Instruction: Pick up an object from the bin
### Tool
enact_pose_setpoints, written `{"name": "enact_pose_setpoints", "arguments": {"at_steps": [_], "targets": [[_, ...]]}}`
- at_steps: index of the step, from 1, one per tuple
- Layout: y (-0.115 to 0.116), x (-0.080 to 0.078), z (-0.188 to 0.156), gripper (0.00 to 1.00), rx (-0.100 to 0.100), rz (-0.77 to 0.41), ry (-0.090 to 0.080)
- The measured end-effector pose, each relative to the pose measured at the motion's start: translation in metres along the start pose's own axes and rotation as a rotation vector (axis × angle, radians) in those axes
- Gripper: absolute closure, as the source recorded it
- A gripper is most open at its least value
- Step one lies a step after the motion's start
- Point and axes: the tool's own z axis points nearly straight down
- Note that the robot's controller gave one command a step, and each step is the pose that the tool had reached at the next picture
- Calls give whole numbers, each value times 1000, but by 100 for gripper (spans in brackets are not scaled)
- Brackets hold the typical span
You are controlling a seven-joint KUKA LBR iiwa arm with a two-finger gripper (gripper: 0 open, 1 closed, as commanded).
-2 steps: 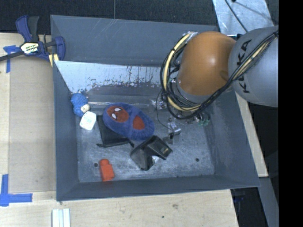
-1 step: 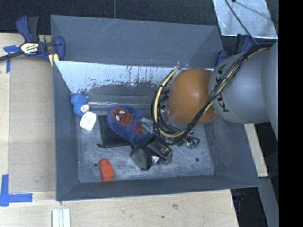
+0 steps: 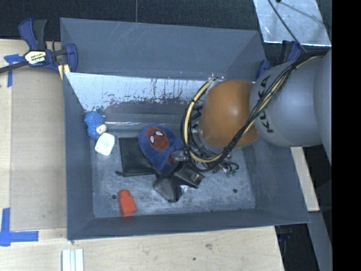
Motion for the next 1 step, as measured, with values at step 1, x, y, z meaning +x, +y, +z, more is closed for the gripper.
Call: {"name": "enact_pose_setpoints", "arguments": {"at_steps": [1], "targets": [[-8,11,-134,100,1,33,-2]]}}
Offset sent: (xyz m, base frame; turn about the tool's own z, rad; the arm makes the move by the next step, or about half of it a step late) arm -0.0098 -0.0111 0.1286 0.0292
